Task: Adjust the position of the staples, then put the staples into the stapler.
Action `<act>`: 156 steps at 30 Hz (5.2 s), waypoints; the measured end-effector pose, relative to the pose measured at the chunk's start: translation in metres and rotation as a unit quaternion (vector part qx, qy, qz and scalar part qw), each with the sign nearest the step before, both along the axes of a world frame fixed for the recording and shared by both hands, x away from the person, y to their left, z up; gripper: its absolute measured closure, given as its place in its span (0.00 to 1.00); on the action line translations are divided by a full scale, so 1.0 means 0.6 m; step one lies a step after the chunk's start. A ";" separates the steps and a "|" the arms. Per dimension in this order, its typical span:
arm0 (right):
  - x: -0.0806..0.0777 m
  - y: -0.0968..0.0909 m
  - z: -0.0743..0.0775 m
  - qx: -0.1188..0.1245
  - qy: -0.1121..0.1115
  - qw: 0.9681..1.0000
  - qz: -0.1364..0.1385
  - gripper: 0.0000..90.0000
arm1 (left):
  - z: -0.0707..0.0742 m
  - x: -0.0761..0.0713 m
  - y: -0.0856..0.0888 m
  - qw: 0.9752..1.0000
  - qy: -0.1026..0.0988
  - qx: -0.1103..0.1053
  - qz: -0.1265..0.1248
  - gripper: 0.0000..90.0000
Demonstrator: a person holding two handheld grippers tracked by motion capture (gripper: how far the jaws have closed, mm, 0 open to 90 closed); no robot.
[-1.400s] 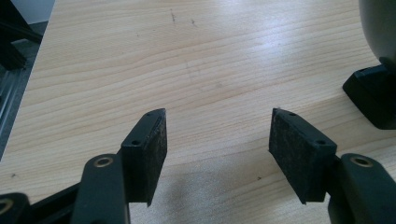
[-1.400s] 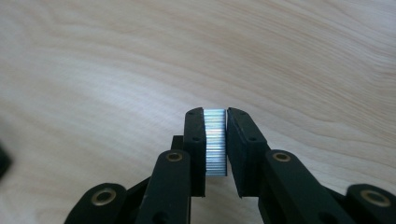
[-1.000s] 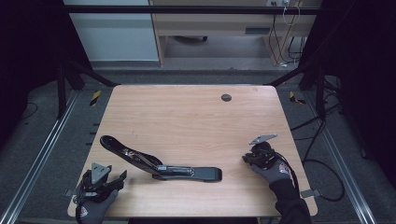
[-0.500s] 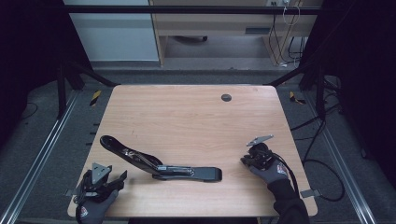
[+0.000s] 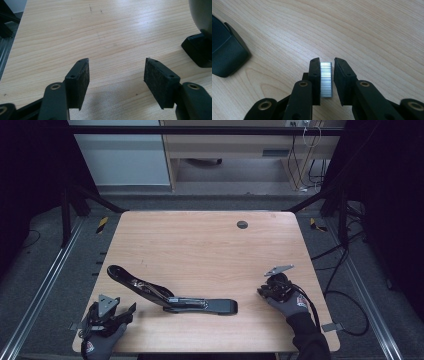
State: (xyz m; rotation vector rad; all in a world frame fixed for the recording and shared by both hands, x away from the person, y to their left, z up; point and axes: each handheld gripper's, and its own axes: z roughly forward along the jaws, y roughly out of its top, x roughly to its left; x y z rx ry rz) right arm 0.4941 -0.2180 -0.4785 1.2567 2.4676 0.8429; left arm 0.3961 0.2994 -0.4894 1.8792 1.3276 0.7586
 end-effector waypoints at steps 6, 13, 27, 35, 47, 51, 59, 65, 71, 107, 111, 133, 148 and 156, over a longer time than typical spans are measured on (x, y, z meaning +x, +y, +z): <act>0.002 0.006 -0.006 -0.001 0.007 1.000 0.001 0.86 | 0.000 0.000 0.000 1.000 0.000 -0.001 0.001 0.41; 0.003 0.005 -0.006 -0.004 0.008 1.000 0.003 0.86 | 0.000 0.000 0.000 1.000 0.000 0.000 0.001 0.41; -0.009 0.001 0.021 0.018 -0.017 0.999 0.038 0.87 | 0.000 0.000 0.000 1.000 0.002 0.000 -0.002 0.41; -0.012 0.016 0.049 0.047 -0.035 0.995 0.083 0.87 | -0.002 0.002 0.000 1.000 0.004 -0.002 -0.004 0.41; -0.004 0.057 0.092 0.072 -0.045 0.987 0.137 0.87 | 0.000 0.001 0.000 1.000 0.001 -0.004 -0.005 0.41; -0.002 0.073 0.104 0.079 -0.052 0.984 0.150 0.87 | -0.001 0.002 0.001 1.000 0.002 -0.004 -0.005 0.41; 0.002 0.104 0.128 0.087 -0.064 0.976 0.188 0.87 | -0.001 0.003 0.001 1.000 0.006 -0.006 -0.007 0.41; 0.003 0.127 0.139 0.086 -0.069 0.970 0.215 0.87 | -0.001 0.003 0.001 1.000 0.007 -0.006 -0.007 0.41; 0.006 0.148 0.144 0.089 -0.071 0.965 0.234 0.87 | -0.001 0.003 0.001 1.000 0.009 -0.005 -0.006 0.41; 0.024 0.280 0.140 0.060 -0.038 0.930 0.360 0.87 | -0.001 0.004 0.001 1.000 0.009 -0.010 -0.005 0.41; 0.028 0.289 0.128 0.058 -0.028 0.925 0.374 0.87 | -0.002 0.004 0.001 1.000 0.010 -0.009 -0.006 0.41; 0.023 0.299 0.082 0.040 -0.005 0.920 0.391 0.87 | -0.001 0.004 0.001 1.000 0.009 -0.007 -0.007 0.41; 0.022 0.304 0.075 0.031 0.000 0.916 0.400 0.87 | -0.001 0.004 0.001 1.000 0.009 -0.008 -0.007 0.41; 0.022 0.307 0.071 0.026 0.002 0.914 0.404 0.87 | -0.002 0.005 0.001 1.000 0.009 -0.008 -0.007 0.41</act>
